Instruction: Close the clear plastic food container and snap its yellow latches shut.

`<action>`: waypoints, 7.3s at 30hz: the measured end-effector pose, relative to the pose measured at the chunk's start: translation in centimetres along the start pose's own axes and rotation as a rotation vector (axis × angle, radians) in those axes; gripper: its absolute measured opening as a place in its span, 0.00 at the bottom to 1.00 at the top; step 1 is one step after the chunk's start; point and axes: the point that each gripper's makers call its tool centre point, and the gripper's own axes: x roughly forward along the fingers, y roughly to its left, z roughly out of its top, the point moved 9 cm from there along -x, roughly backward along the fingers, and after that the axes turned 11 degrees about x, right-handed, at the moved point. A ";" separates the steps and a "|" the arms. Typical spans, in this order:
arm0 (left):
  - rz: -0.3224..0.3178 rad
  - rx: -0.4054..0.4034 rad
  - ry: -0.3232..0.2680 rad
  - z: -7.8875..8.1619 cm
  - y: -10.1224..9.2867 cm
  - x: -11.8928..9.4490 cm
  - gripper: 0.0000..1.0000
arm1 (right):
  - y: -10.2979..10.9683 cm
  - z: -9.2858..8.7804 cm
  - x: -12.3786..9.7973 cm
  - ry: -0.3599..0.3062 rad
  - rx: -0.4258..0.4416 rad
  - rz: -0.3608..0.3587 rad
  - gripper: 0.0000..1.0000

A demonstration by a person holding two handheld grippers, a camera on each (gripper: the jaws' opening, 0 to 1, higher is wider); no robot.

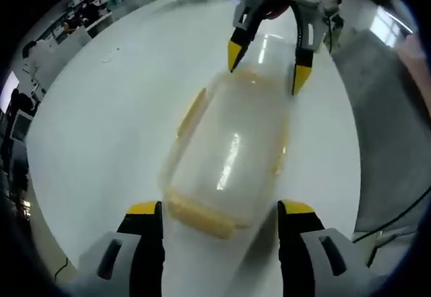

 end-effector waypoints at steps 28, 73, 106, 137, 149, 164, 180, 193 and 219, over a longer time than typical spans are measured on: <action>-0.077 0.157 0.001 -0.7 -0.8 -0.1 0.54 | -0.8 0.3 -0.1 0.034 -0.047 -0.007 0.36; -0.058 0.144 0.064 3.1 -0.2 -5.7 0.37 | -1.2 0.8 -5.2 -0.025 -0.114 -0.001 0.35; -0.069 0.199 0.036 13.3 -0.7 -4.1 0.36 | -3.1 -6.9 -12.2 -0.018 -0.079 -0.081 0.35; -0.108 0.299 -0.005 21.1 -1.9 -0.4 0.36 | -3.8 -14.9 -15.2 0.040 0.024 -0.125 0.35; -0.115 0.293 -0.014 21.9 -2.3 0.9 0.36 | -4.1 -16.1 -15.3 0.059 0.021 -0.133 0.35; -0.130 0.290 -0.005 21.9 -2.1 1.9 0.36 | -4.3 -16.6 -14.5 0.063 0.036 -0.123 0.35; -0.120 0.308 -0.014 21.1 -2.0 2.9 0.37 | -4.3 -17.0 -13.9 0.032 0.060 -0.132 0.36; -0.147 0.162 -0.051 20.0 -1.7 2.6 0.40 | -4.4 -17.9 -14.6 0.012 0.160 -0.136 0.38; -0.092 -0.359 -0.239 19.5 -3.0 2.9 0.35 | -3.6 -18.3 -13.8 -0.226 0.609 -0.061 0.35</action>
